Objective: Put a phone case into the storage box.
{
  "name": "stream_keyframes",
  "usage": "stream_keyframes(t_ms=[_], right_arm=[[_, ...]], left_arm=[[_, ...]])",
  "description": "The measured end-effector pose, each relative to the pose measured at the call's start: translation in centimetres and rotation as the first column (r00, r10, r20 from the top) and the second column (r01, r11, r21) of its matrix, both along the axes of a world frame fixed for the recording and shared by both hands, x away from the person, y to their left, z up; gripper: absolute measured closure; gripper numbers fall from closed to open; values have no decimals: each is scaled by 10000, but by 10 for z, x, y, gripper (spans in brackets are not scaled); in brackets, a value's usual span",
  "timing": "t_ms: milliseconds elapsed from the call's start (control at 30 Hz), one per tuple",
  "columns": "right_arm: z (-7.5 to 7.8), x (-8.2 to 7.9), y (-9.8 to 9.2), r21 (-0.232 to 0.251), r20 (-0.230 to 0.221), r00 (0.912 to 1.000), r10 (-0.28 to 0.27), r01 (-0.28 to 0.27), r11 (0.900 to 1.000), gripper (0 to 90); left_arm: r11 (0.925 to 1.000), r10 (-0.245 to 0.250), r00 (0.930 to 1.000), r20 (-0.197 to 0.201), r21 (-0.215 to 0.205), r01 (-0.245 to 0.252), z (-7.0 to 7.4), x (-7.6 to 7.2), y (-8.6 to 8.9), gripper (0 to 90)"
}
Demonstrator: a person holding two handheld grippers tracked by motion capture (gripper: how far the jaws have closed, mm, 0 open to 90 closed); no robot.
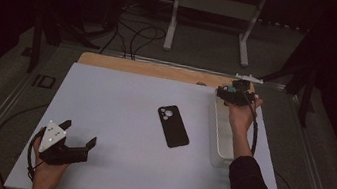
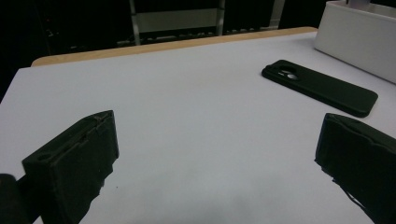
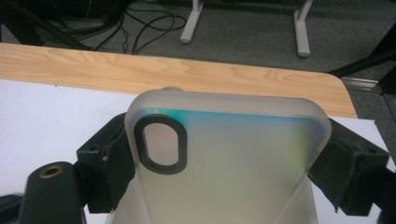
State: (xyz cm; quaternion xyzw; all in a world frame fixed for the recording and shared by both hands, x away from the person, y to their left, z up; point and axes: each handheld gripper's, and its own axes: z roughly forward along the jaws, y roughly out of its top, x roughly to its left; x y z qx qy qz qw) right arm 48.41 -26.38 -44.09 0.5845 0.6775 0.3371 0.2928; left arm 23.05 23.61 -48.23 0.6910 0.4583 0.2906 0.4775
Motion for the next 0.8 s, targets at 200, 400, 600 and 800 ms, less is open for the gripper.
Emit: stream_keyframes(t_ms=[200, 400, 600, 800], right_arm=[[-2, 4, 1, -96, -11, 10000, 35, -35, 9999, 161], [-4, 7, -2, 384, -219, 9995, -249, 257, 9989, 126], [-3, 7, -4, 287, -183, 9996, -193, 198, 9994, 94], [2, 5, -6, 373, 56, 10000, -22, 20, 9993, 92]], left_arm=[[10000, -27, 10000, -19, 40, 28, 0, 0, 0, 0], [10000, -8, 10000, -2, -17, 8, 0, 0, 1, 0], [10000, -24, 10000, -22, 22, 24, -1, 0, 0, 0], [10000, -6, 10000, -38, 29, 6, -1, 0, 0, 0]])
